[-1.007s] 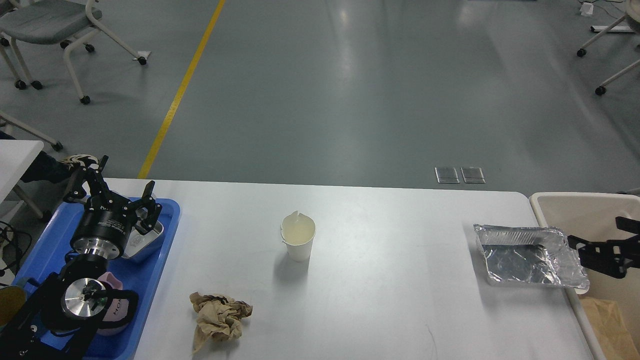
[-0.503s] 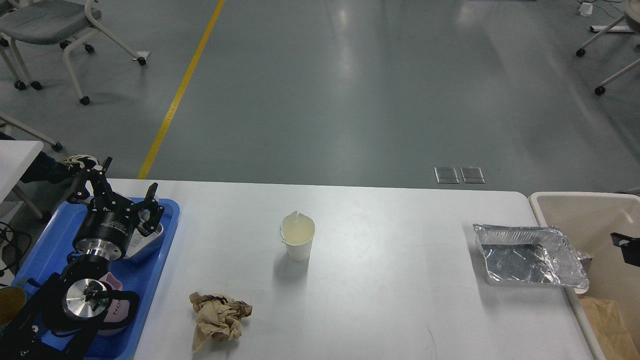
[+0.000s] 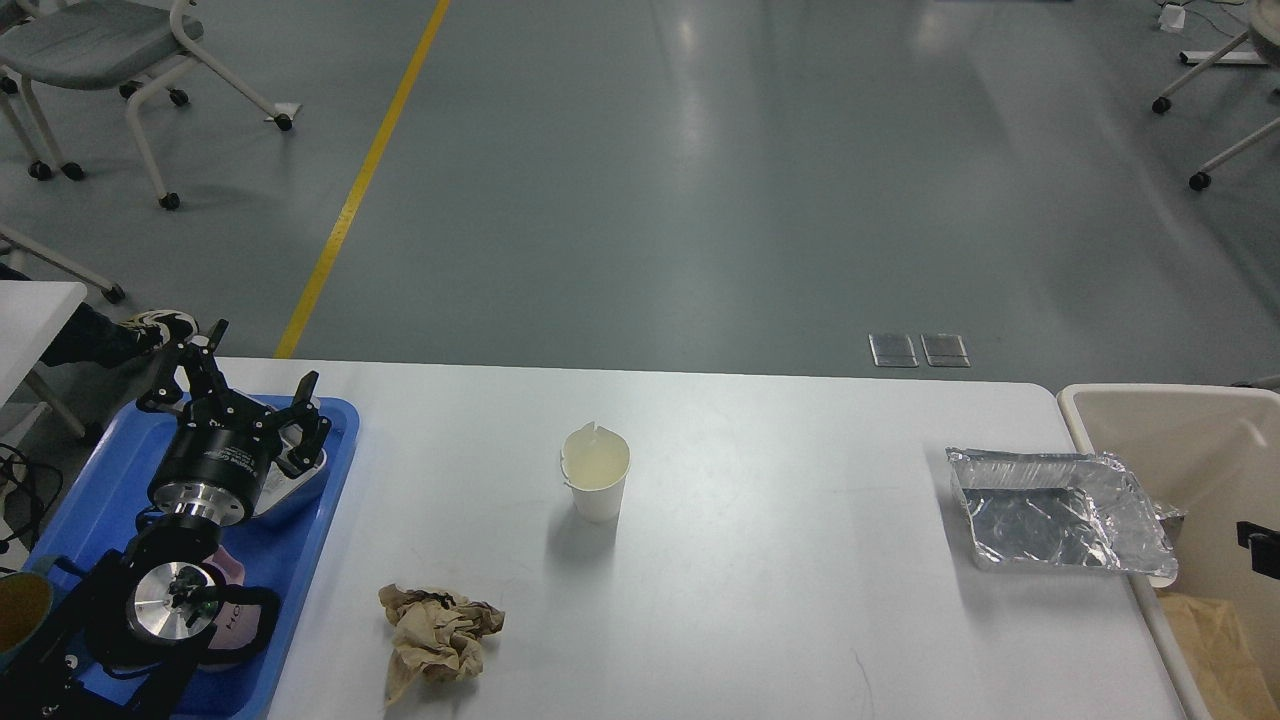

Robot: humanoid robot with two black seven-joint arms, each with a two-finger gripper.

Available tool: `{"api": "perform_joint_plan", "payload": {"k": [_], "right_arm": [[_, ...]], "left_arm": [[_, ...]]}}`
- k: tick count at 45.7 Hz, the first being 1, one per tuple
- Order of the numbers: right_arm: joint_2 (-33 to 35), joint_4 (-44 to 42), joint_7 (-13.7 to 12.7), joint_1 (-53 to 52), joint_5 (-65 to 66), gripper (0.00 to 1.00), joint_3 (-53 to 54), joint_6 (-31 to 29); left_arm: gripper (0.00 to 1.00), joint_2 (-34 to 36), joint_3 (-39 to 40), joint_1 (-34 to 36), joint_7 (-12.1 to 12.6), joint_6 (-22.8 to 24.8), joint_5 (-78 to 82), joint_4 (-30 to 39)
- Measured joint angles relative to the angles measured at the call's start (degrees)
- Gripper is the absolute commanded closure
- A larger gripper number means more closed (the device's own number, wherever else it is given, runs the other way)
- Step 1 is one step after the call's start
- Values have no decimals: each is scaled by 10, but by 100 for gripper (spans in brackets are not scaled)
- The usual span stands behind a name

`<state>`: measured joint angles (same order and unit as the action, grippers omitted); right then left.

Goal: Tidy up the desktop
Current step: 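Lower the right gripper onto the crumpled aluminium foil tray, then grasp the foil tray edge nearest the robot with the right gripper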

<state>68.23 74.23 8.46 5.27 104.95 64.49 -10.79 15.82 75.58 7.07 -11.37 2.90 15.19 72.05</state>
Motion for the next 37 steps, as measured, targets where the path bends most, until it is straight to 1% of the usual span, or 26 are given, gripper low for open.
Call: {"api": "perform_joint_plan", "payload": {"k": [5, 10, 14, 26, 37], "right_arm": [[-49, -54, 3, -41, 1, 0, -2, -24], [-76, -91, 22, -73, 1, 0, -21, -31], [-94, -114, 31, -112, 1, 0, -58, -32], [-155, -199, 34, -218, 1, 0, -165, -23], [-205, -280, 35, -259, 3, 0, -204, -12]], "left_arm": [[4, 0, -2, -1, 0, 0, 0, 0], [4, -1, -6, -2, 0, 0, 0, 0], [4, -1, -7, -3, 0, 0, 0, 0], [4, 1, -7, -10, 0, -1, 0, 0], [4, 1, -7, -12, 0, -2, 0, 0]]}}
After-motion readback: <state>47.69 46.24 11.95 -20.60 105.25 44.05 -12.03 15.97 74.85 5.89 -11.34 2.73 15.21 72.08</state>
